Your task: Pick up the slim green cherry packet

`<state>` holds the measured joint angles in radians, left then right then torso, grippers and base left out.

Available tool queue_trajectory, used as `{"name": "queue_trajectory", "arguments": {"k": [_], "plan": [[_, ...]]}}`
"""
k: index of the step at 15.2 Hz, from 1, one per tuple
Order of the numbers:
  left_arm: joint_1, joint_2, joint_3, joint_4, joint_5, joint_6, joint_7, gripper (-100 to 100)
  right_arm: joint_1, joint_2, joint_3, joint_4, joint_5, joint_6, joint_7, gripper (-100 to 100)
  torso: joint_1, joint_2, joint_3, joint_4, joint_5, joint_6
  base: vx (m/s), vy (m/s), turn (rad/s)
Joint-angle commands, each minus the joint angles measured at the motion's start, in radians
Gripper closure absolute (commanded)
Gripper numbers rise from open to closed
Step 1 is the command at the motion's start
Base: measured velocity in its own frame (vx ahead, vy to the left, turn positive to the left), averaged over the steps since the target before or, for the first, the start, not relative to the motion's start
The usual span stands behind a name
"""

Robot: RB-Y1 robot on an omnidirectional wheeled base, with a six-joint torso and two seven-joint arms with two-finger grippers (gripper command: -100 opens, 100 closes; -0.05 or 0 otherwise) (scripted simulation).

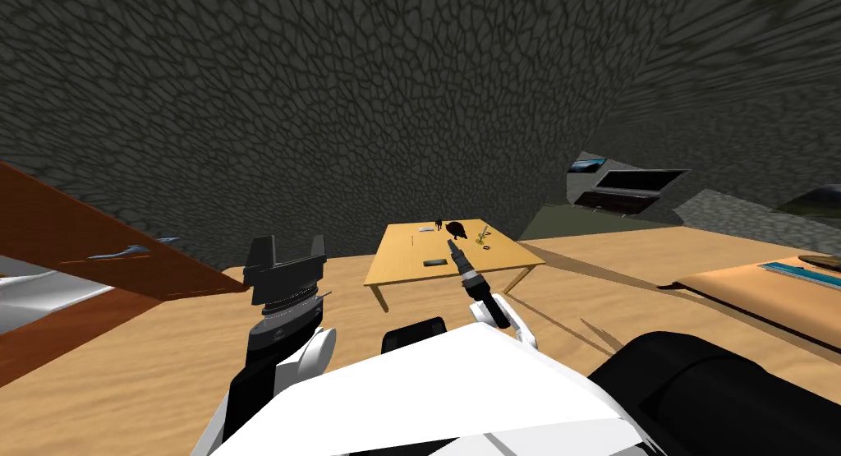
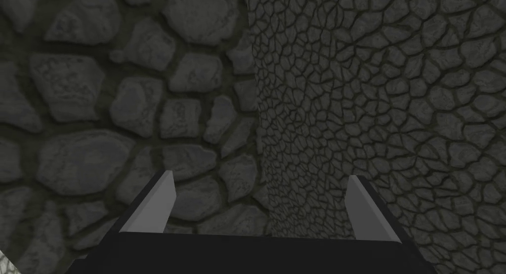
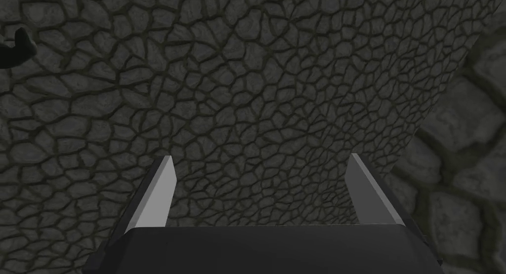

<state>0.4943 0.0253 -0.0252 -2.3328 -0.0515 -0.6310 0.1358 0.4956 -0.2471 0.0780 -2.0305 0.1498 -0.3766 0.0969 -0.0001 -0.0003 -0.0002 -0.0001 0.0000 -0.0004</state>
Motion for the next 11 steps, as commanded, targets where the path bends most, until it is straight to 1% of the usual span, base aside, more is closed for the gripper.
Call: {"name": "queue_trajectory", "arguments": {"k": [1, 2, 3, 4, 5, 6, 7, 8, 9, 10, 11], "plan": [[0.000, 0.000, 0.000, 0.000, 0.000, 0.000, 0.000, 0, 0.005, -0.050, 0.021, 0.050, 0.015, -0.011, 0.006, -100, 0.000, 0.000, 0.000, 0.000, 0.000, 0.000, 0.000, 0.008, 0.204], [0.000, 0.000, 0.000, 0.000, 0.000, 0.000, 0.000, 0, 0.005, -0.062, 0.021, 0.052, 0.015, -0.011, 0.006, -100, 0.000, 0.000, 0.000, 0.000, 0.000, 0.000, 0.001, 0.006, 0.183], [0.000, 0.000, 0.000, 0.000, 0.000, 0.000, 0.000, 0, 0.004, -0.090, 0.039, 0.090, 0.028, -0.013, 0.011, -100, 0.000, 0.000, 0.000, 0.000, 0.000, 0.000, 0.000, 0.008, 0.241], [0.000, 0.000, 0.000, 0.000, 0.000, 0.000, 0.000, 0, 0.004, -0.104, 0.039, 0.092, 0.028, -0.013, 0.011, -100, 0.000, 0.000, 0.000, 0.000, 0.000, 0.000, 0.000, 0.005, 0.184], [0.000, 0.000, 0.000, 0.000, 0.000, 0.000, 0.000, 0, 0.002, -0.136, 0.059, 0.122, 0.041, -0.015, 0.017, -100, 0.000, 0.000, 0.000, 0.000, 0.000, 0.000, -0.001, 0.008, 0.216], [0.000, 0.000, 0.000, 0.000, 0.000, 0.000, 0.000, 0, 0.002, -0.147, 0.059, 0.134, 0.041, -0.015, 0.017, -100, 0.000, 0.000, 0.000, 0.000, 0.000, 0.000, -0.001, 0.007, 0.208], [0.000, 0.000, 0.000, 0.000, 0.000, 0.000, 0.000, 0, -0.001, -0.176, 0.079, 0.163, 0.056, -0.017, 0.023, -100, 0.000, 0.000, 0.000, 0.000, 0.000, 0.000, -0.001, 0.012, 0.295], [0.000, 0.000, 0.000, 0.000, 0.000, 0.000, 0.000, 0, -0.001, -0.190, 0.079, 0.178, 0.056, -0.017, 0.023, -100, 0.000, 0.000, 0.000, 0.000, 0.000, -0.001, 0.001, 0.009, 0.219], [0.000, 0.000, 0.000, 0.000, 0.000, 0.000, 0.000, 0, -0.003, -0.220, 0.101, 0.216, 0.071, -0.020, 0.030, -100, 0.000, 0.000, 0.000, 0.000, 0.000, 0.000, 0.003, 0.012, 0.252], [0.000, 0.000, 0.000, 0.000, 0.000, 0.000, 0.000, 0, -0.003, -0.234, 0.101, 0.224, 0.071, -0.020, 0.030, -100, 0.000, 0.000, 0.000, 0.000, 0.000, 0.000, 0.003, 0.010, 0.219], [0.000, 0.000, 0.000, 0.000, 0.000, 0.000, 0.000, 0, -0.006, -0.267, 0.124, 0.246, 0.087, -0.023, 0.037, -100, 0.000, 0.000, 0.000, 0.000, 0.000, 0.000, 0.003, 0.013, 0.266]]}}
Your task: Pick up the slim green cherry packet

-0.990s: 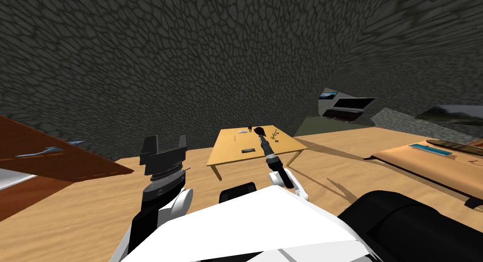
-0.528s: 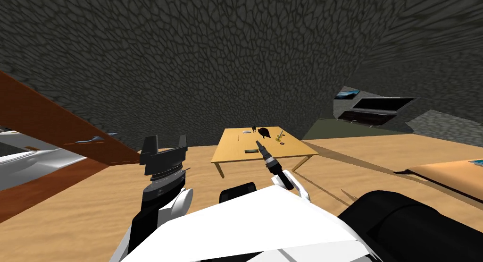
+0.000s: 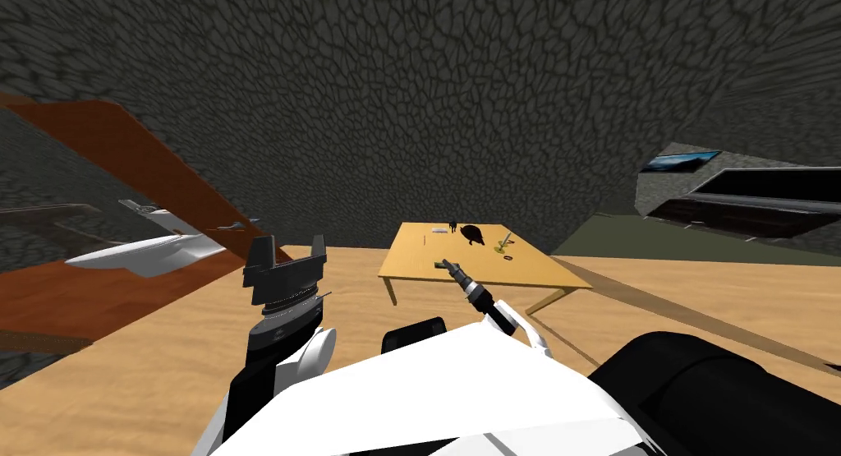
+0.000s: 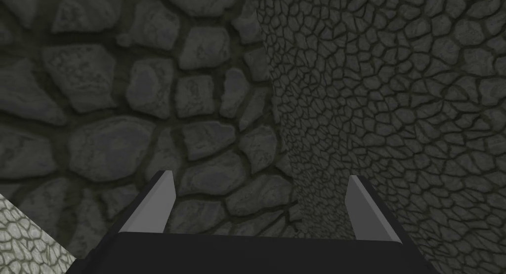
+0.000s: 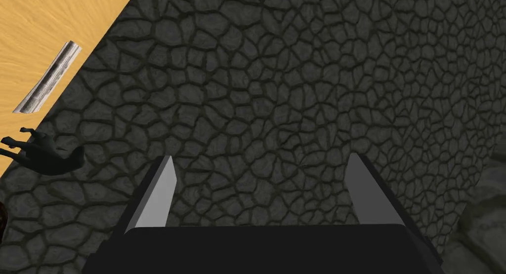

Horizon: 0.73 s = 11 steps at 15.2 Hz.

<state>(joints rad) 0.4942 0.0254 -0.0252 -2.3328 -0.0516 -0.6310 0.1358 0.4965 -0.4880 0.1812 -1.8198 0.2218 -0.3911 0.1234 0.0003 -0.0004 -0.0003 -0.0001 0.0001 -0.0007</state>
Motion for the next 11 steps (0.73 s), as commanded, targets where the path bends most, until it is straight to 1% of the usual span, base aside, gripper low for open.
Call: {"name": "queue_trajectory", "arguments": {"k": [1, 2, 3, 4, 5, 6, 7, 8, 9, 10, 11], "plan": [[0.000, 0.000, 0.000, 0.000, 0.000, 0.000, 0.000, 0, -0.007, -0.036, 0.020, 0.050, 0.015, -0.008, 0.010, -100, 0.000, 0.000, 0.000, 0.000, 0.000, 0.000, 0.004, 0.010, 0.228], [0.000, 0.000, 0.000, 0.000, 0.000, 0.000, 0.000, 0, -0.007, -0.036, 0.020, 0.060, 0.015, -0.008, 0.010, -100, 0.000, 0.000, 0.000, 0.000, 0.000, 0.000, 0.003, 0.003, 0.065], [0.000, 0.000, 0.000, 0.000, 0.000, 0.000, 0.000, 0, -0.010, -0.076, 0.044, 0.091, 0.031, -0.011, 0.017, -100, 0.000, 0.000, 0.000, 0.000, 0.000, 0.001, 0.003, 0.013, 0.218], [0.000, 0.000, 0.000, 0.000, 0.000, 0.000, 0.000, 0, -0.010, -0.080, 0.044, 0.109, 0.031, -0.011, 0.017, -100, 0.000, 0.000, 0.000, 0.000, 0.000, 0.000, 0.003, 0.010, 0.229], [0.000, 0.000, 0.000, 0.000, 0.000, 0.000, 0.000, 0, -0.013, -0.111, 0.068, 0.132, 0.048, -0.014, 0.024, -100, 0.000, 0.000, 0.000, 0.000, 0.000, 0.000, 0.005, 0.014, 0.296], [0.000, 0.000, 0.000, 0.000, 0.000, 0.000, 0.000, 0, -0.013, -0.123, 0.068, 0.146, 0.048, -0.014, 0.024, -100, 0.000, 0.000, 0.000, 0.000, 0.000, 0.000, 0.007, 0.012, 0.253], [0.000, 0.000, 0.000, 0.000, 0.000, 0.000, 0.000, 0, -0.013, -0.123, 0.068, 0.159, 0.048, -0.014, 0.024, -100, 0.000, 0.000, 0.000, 0.000, 0.000, 0.000, 0.006, 0.004, 0.076], [0.000, 0.000, 0.000, 0.000, 0.000, 0.000, 0.000, 0, -0.016, -0.166, 0.093, 0.189, 0.065, -0.017, 0.032, -100, 0.000, 0.000, 0.000, 0.000, 0.000, 0.001, 0.006, 0.013, 0.202], [0.000, 0.000, 0.000, 0.000, 0.000, 0.000, 0.000, 0, -0.016, -0.166, 0.093, 0.209, 0.065, -0.017, 0.032, -100, 0.000, 0.000, 0.000, 0.000, 0.000, 0.000, 0.005, 0.013, 0.236], [0.000, 0.000, 0.000, 0.000, 0.000, 0.000, 0.000, 0, -0.016, -0.166, 0.093, 0.209, 0.065, -0.017, 0.032, -100, 0.000, 0.000, 0.000, 0.000, 0.000, 0.000, 0.004, 0.005, 0.092], [0.000, 0.000, 0.000, 0.000, 0.000, 0.000, 0.000, 0, -0.019, -0.209, 0.118, 0.240, 0.082, -0.021, 0.039, -100, 0.000, 0.000, 0.000, 0.000, 0.000, 0.001, 0.005, 0.015, 0.257]]}}
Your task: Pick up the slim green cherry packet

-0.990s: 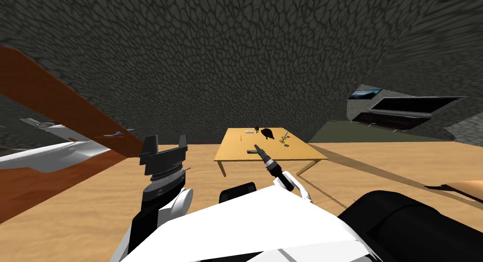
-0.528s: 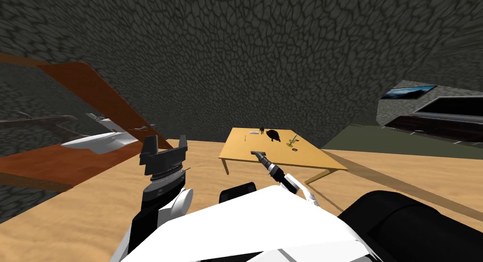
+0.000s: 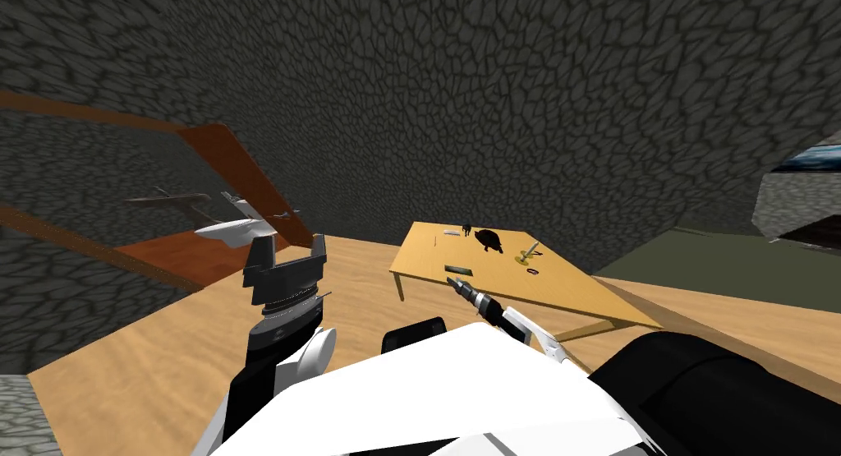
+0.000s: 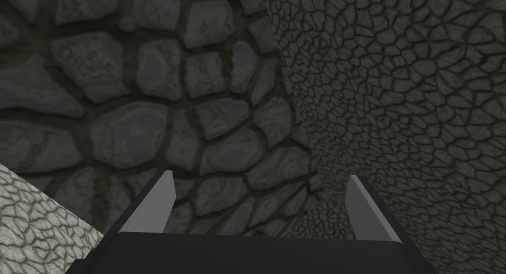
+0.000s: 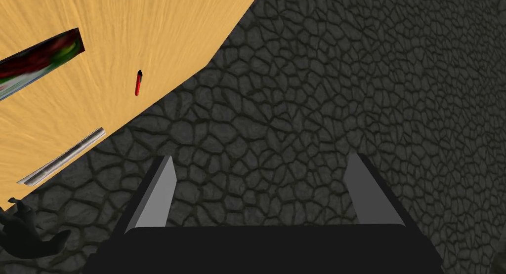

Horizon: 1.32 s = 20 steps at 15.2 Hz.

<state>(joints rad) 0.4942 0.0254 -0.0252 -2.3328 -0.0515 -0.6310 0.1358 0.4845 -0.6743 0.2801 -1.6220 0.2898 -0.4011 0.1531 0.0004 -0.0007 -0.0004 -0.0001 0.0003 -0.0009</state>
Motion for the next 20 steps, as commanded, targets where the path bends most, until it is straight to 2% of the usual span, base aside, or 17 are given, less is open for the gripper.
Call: {"name": "queue_trajectory", "arguments": {"k": [1, 2, 3, 5, 6, 7, 8, 9, 10, 12, 13, 15, 16, 17, 18, 19, 20], "plan": [[0.000, 0.000, 0.000, 0.000, 0.000, 0.000, 0.000, 0, -0.007, -0.023, 0.019, 0.050, 0.014, -0.011, 0.010, -100, 0.000, 0.000, 0.000, 0.000, 0.000, 0.000, 0.007, 0.010, 0.258], [0.000, 0.000, 0.000, 0.000, 0.000, 0.000, 0.000, 0, -0.007, -0.023, 0.019, 0.062, 0.014, -0.011, 0.010, -100, 0.000, 0.000, 0.000, 0.000, 0.000, 0.000, 0.007, 0.002, 0.070], [0.000, 0.000, 0.000, 0.000, 0.000, 0.000, 0.000, 0, -0.010, -0.064, 0.045, 0.087, 0.032, -0.014, 0.017, -100, 0.000, 0.000, 0.000, 0.000, 0.000, 0.001, 0.007, 0.013, 0.262], [0.000, 0.000, 0.000, 0.000, 0.000, 0.000, 0.000, 0, -0.010, -0.064, 0.045, 0.114, 0.032, -0.014, 0.017, -100, 0.000, 0.000, 0.000, 0.000, 0.000, 0.000, 0.010, 0.007, 0.165], [0.000, 0.000, 0.000, 0.000, 0.000, 0.000, 0.000, 0, -0.014, -0.103, 0.071, 0.153, 0.050, -0.018, 0.025, -100, 0.000, 0.000, 0.000, 0.000, 0.000, 0.001, 0.012, 0.012, 0.210], [0.000, 0.000, 0.000, 0.000, 0.000, 0.000, 0.000, 0, -0.014, -0.105, 0.071, 0.165, 0.050, -0.018, 0.025, -100, 0.000, 0.000, 0.000, 0.000, 0.000, 0.000, 0.013, 0.011, 0.267], [0.000, 0.000, 0.000, 0.000, 0.000, 0.000, 0.000, 0, -0.017, -0.137, 0.097, 0.213, 0.068, -0.022, 0.033, -100, 0.000, -0.001, 0.000, 0.000, 0.000, 0.000, 0.015, 0.013, 0.300], [0.000, 0.000, 0.000, 0.000, 0.000, 0.000, 0.000, 0, -0.017, -0.144, 0.097, 0.217, 0.068, -0.022, 0.033, -100, 0.000, -0.001, 0.000, 0.000, 0.000, 0.000, 0.017, 0.011, 0.253], [0.000, 0.000, 0.000, 0.000, 0.000, 0.000, 0.000, 0, -0.020, -0.176, 0.124, 0.246, 0.086, -0.026, 0.041, -100, 0.000, -0.001, 0.000, 0.000, 0.000, 0.001, 0.019, 0.014, 0.322], [0.000, 0.000, 0.000, 0.000, 0.000, 0.000, 0.000, 0, -0.020, -0.183, 0.124, 0.268, 0.086, -0.026, 0.041, -100, 0.000, -0.001, -0.001, 0.000, 0.000, 0.000, 0.017, 0.007, 0.181], [0.000, 0.000, 0.000, 0.000, 0.000, 0.000, 0.000, 0, -0.024, -0.219, 0.151, 0.298, 0.104, -0.030, 0.048, -100, 0.000, -0.001, 0.000, 0.000, 0.000, 0.001, 0.016, 0.014, 0.240], [0.000, 0.000, 0.000, 0.000, 0.000, 0.000, 0.000, 0, -0.024, -0.219, 0.151, 0.318, 0.104, -0.030, 0.048, -100, 0.000, -0.001, -0.001, 0.000, 0.000, 0.000, 0.015, 0.009, 0.186], [0.000, 0.000, 0.000, 0.000, 0.000, 0.000, 0.000, 0, -0.027, -0.254, 0.178, 0.361, 0.122, -0.034, 0.056, -100, 0.000, -0.001, 0.000, 0.000, 0.000, 0.001, 0.014, 0.012, 0.234], [0.000, 0.000, 0.000, 0.000, 0.000, 0.000, 0.000, 0, -0.027, -0.254, 0.178, 0.368, 0.122, -0.034, 0.056, -100, 0.000, -0.001, 0.000, 0.000, 0.000, 0.000, 0.017, 0.010, 0.265], [0.000, 0.000, 0.000, 0.000, 0.000, 0.000, 0.000, 0, -0.031, -0.288, 0.205, 0.412, 0.140, -0.038, 0.063, -100, 0.000, -0.001, -0.001, 0.000, 0.000, 0.000, 0.023, 0.011, 0.352], [0.000, 0.000, 0.000, 0.000, 0.000, 0.000, 0.000, 0, -0.031, -0.288, 0.205, 0.417, 0.140, -0.038, 0.063, -100, 0.000, -0.001, -0.001, 0.000, 0.000, 0.000, 0.027, 0.005, 0.271], [0.000, 0.000, 0.000, 0.000, 0.000, 0.000, 0.000, 0, -0.034, -0.318, 0.232, 0.455, 0.158, -0.042, 0.071, -100, 0.000, -0.001, -0.001, 0.000, 0.000, 0.001, 0.031, 0.011, 0.295]]}}
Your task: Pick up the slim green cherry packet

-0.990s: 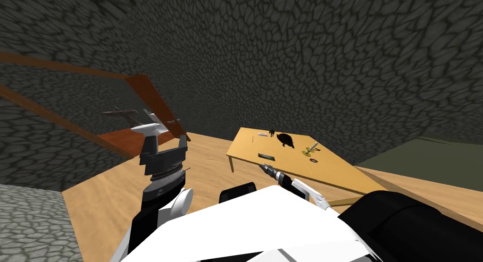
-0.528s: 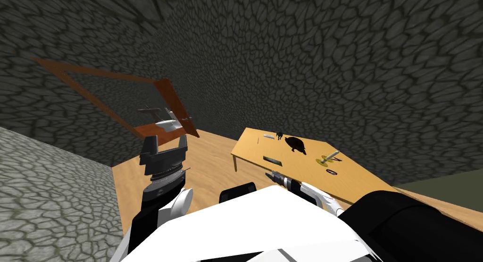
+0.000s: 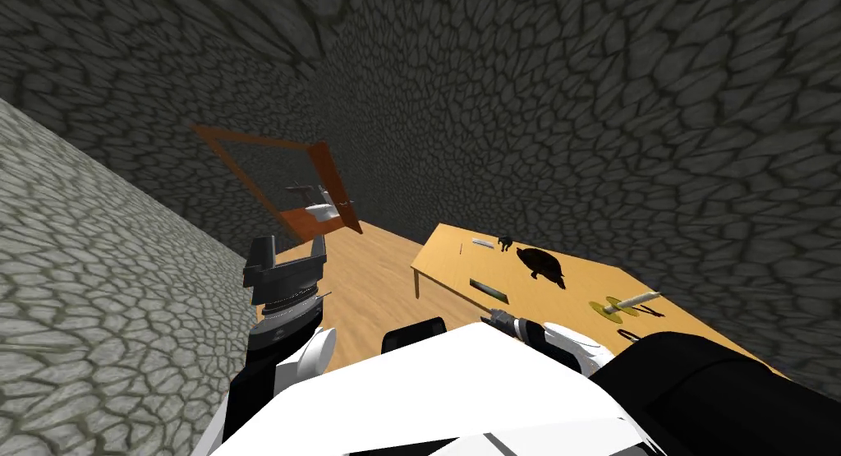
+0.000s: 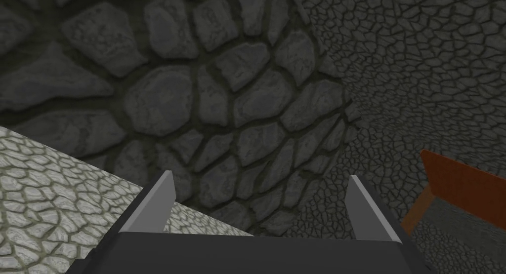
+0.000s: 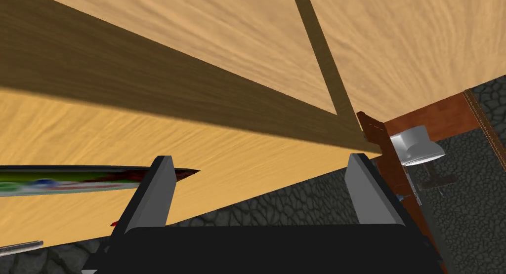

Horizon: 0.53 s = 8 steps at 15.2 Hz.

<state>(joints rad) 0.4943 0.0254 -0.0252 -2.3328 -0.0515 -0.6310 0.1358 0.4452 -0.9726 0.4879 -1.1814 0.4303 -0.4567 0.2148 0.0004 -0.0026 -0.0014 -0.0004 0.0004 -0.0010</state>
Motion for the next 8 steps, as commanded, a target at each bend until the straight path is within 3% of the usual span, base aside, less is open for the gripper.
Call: {"name": "queue_trajectory", "arguments": {"k": [1, 2, 3, 4, 6, 7, 8], "plan": [[0.000, 0.000, 0.000, 0.000, 0.000, 0.000, 0.000, 0, 0.002, -0.049, 0.050, 0.050, 0.035, 0.009, 0.016, -100, 0.000, 0.000, 0.000, 0.000, 0.000, 0.000, 0.039, 0.015, 0.474], [0.000, 0.000, 0.000, 0.000, 0.000, 0.000, 0.000, 0, 0.002, -0.049, 0.051, 0.069, 0.035, 0.009, 0.016, -100, 0.000, -0.001, 0.000, 0.000, 0.000, 0.000, 0.041, 0.003, 0.348], [0.000, 0.000, 0.000, 0.000, 0.000, 0.000, 0.000, 0, -0.002, -0.075, 0.077, 0.108, 0.052, 0.004, 0.023, -100, 0.000, -0.001, 0.000, 0.000, 0.000, 0.000, 0.047, 0.005, 0.331], [0.000, 0.000, 0.000, 0.000, 0.000, 0.000, 0.000, 0, -0.002, -0.075, 0.077, 0.113, 0.052, 0.004, 0.023, -100, 0.000, -0.001, -0.001, 0.000, 0.000, 0.000, 0.044, 0.002, 0.225], [0.000, 0.000, 0.000, 0.000, 0.000, 0.000, 0.000, 0, -0.009, -0.118, 0.129, 0.185, 0.084, -0.005, 0.037, -100, 0.000, -0.001, -0.001, 0.000, 0.000, 0.000, 0.045, 0.004, 0.374], [0.000, 0.000, 0.000, 0.000, 0.000, 0.000, 0.000, 0, -0.009, -0.118, 0.129, 0.195, 0.084, -0.005, 0.037, -100, 0.000, -0.002, -0.001, 0.000, 0.000, -0.001, 0.050, -0.005, 0.353], [0.000, 0.000, 0.000, 0.000, 0.000, 0.000, 0.000, 0, -0.013, -0.135, 0.154, 0.233, 0.099, -0.009, 0.043, -100, 0.000, -0.002, -0.001, 0.000, 0.000, 0.000, 0.057, -0.006, 0.307]]}}
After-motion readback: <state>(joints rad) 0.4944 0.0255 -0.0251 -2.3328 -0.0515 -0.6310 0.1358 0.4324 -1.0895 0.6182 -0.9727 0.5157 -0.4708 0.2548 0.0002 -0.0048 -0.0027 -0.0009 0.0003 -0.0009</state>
